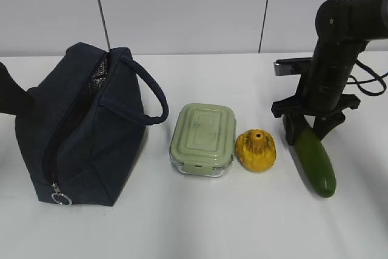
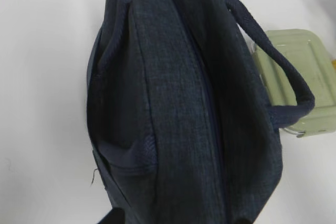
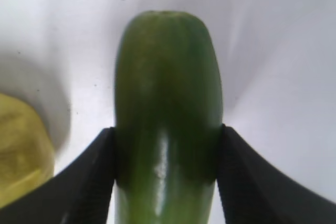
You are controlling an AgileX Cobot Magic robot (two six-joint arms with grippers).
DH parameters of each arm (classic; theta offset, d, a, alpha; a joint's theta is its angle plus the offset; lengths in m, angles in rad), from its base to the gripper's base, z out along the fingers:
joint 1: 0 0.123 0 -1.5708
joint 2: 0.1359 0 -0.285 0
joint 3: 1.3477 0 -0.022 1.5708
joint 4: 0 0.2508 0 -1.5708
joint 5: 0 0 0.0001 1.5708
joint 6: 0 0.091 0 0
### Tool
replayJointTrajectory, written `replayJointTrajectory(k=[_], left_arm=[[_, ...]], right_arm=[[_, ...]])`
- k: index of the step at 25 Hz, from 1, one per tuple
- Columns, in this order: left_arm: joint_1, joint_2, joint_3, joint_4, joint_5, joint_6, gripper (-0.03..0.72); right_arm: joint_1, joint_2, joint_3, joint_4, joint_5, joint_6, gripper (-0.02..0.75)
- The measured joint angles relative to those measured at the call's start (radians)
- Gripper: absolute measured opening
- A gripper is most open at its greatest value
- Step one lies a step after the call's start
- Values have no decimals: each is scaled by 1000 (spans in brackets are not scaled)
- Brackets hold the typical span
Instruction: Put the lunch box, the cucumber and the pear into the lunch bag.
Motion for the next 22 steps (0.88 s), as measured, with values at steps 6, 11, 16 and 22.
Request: replayJointTrajectory(k=[6, 11, 16, 22], left_arm=[[0, 36, -2, 0, 6, 0, 368], [0, 110, -2, 0, -4, 0, 340], [0, 176, -2, -2, -21, 0, 56], [0, 180, -3, -4, -32, 0, -12]], right_arm=[[0, -45, -71, -10, 43, -2, 412], [0, -83, -147, -1, 72, -2, 410], [7, -120, -220, 110, 86, -56, 410], [95, -143, -328, 376, 81, -226, 410]])
